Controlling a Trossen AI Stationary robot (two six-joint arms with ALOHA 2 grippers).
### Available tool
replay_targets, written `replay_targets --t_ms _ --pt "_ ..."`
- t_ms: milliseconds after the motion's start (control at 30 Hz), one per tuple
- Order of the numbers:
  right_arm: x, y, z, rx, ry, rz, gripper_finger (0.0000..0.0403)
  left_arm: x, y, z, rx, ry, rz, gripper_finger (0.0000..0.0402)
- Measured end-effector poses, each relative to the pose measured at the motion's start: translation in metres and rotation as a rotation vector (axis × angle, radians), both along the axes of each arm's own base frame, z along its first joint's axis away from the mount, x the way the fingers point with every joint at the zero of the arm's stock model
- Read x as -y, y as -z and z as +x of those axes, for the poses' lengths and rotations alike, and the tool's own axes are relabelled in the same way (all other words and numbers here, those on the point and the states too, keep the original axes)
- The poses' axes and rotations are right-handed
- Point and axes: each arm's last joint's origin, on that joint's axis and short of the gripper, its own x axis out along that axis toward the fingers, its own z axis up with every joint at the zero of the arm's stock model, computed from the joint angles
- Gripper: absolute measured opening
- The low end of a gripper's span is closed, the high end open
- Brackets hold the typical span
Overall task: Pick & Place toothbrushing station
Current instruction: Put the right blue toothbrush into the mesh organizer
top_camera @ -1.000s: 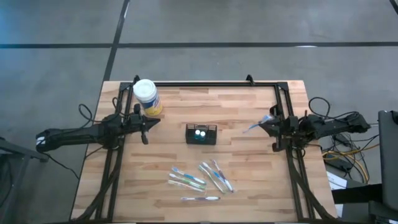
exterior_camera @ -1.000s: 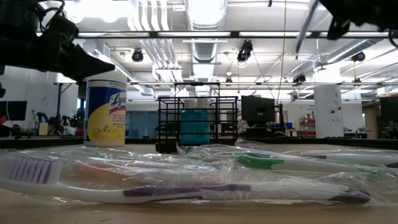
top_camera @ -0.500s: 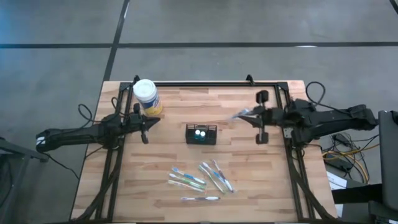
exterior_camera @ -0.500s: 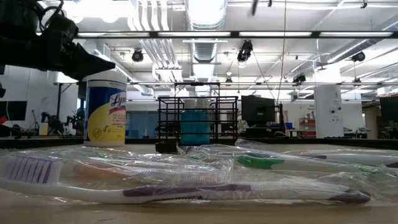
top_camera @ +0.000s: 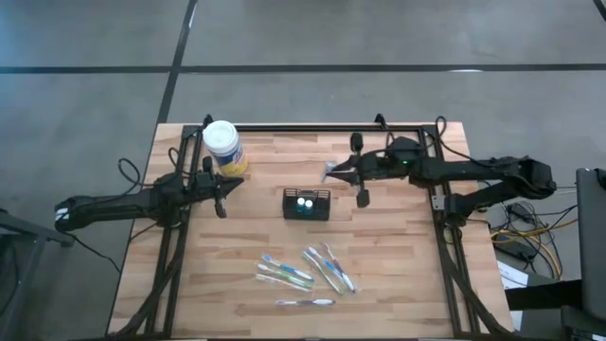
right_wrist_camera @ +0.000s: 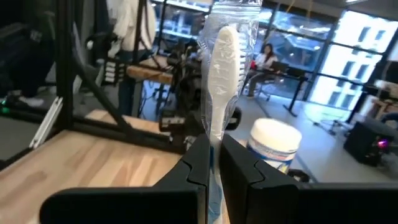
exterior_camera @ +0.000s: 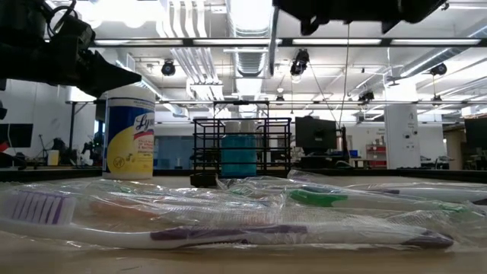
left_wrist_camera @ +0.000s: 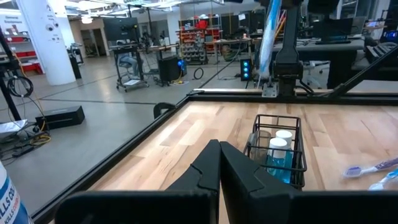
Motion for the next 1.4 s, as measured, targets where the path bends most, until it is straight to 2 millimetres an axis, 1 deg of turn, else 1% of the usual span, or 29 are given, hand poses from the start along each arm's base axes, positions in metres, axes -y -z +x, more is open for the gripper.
replay_targets --t_ms 100,233,367,533,600,733,933,1200,1400 --pt "0.004 0.01 0.007 -0.002 0.004 -0.008 0.0013 0.0 0.0 0.0 0.0 0.0 0.0 0.0007" --pt "0.007 0.025 0.009 -0.034 0.01 0.005 0.0013 0.0 0.0 0.0 0.0 0.0 -0.002 0.0007" --pt "0.007 0.035 0.006 -0.058 0.01 0.018 0.0013 0.0 0.0 0.0 0.001 0.0 -0.004 0.0007" --pt "0.003 0.043 -0.003 -0.075 -0.029 0.04 0.0013 0.0 0.0 0.0 0.001 0.0 -0.003 0.0007" --pt "0.003 0.049 -0.006 -0.089 -0.031 0.05 0.0013 0.0 0.0 0.0 0.001 -0.001 -0.003 0.0007" --pt "0.002 0.064 -0.008 -0.093 -0.028 0.076 0.0013 0.0 0.0 0.0 0.002 0.0 -0.006 0.0007" --pt "0.003 0.076 -0.009 -0.074 -0.001 0.078 0.0013 0.0 0.0 0.0 0.003 -0.001 -0.011 0.0007" --pt "0.007 0.092 0.002 -0.133 0.045 0.103 0.0013 0.0 0.0 0.0 0.005 -0.001 -0.016 0.0007" --pt "0.01 0.105 0.011 -0.134 0.053 0.128 0.0013 0.0 0.001 0.0 0.002 -0.002 -0.018 0.0007"
